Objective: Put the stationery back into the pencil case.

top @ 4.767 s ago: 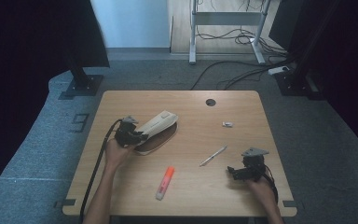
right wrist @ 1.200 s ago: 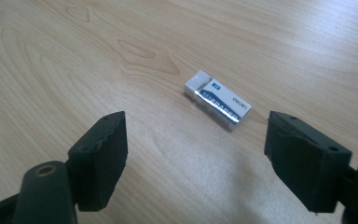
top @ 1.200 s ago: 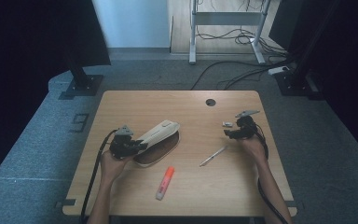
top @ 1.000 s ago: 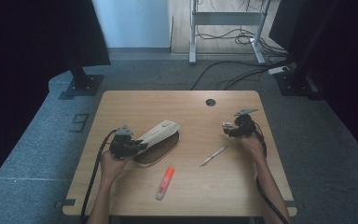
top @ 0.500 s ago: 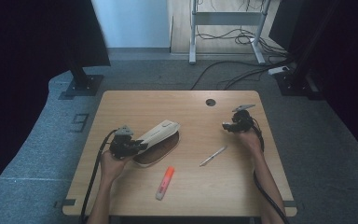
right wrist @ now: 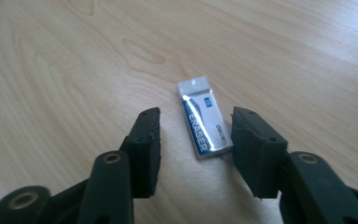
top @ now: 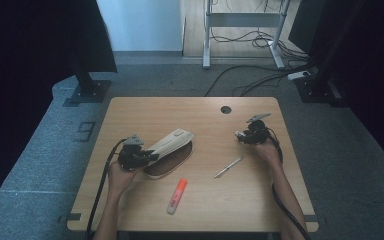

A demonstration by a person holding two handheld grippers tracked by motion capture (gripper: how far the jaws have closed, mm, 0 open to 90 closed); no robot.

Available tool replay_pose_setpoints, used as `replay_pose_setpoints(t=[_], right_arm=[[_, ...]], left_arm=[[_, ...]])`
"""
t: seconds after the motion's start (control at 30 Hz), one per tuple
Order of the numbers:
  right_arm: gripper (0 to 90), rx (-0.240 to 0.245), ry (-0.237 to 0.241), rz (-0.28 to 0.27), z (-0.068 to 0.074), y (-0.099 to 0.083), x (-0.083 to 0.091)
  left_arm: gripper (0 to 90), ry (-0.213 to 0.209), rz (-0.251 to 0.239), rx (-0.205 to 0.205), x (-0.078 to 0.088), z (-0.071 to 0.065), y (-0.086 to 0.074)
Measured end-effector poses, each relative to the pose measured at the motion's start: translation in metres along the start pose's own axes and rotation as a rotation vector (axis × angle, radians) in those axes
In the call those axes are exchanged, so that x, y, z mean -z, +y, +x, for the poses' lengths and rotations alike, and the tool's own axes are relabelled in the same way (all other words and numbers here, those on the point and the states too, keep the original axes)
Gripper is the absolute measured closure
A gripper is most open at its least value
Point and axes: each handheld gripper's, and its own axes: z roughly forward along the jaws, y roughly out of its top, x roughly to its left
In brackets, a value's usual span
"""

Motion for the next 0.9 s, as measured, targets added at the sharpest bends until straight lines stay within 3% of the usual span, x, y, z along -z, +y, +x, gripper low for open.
replay_pose_setpoints(t=[0.1, 0.3, 0.67, 0.9], right_arm=[[59.2, 0.014, 0.007, 0.008, 0.007, 0.0, 0.001], [70.7, -0.004, -0.002, 0.003, 0.012, 0.0, 0.001], [71.8, -0.034, -0.013, -0.01, 0.015, -0.003, 0.003], [71.9, -0.043, -0.013, -0.041, 0.02, -0.003, 0.016]], left_arm=[[72.9, 0.0, -0.001, 0.001, 0.0, 0.0, 0.0], [72.7, 0.0, 0.003, -0.004, 0.0, -0.001, 0.0], [73.0, 0.001, -0.002, 0.0, 0.0, 0.0, 0.0], [73.2, 0.002, -0.003, 0.002, 0.001, 0.0, 0.0]])
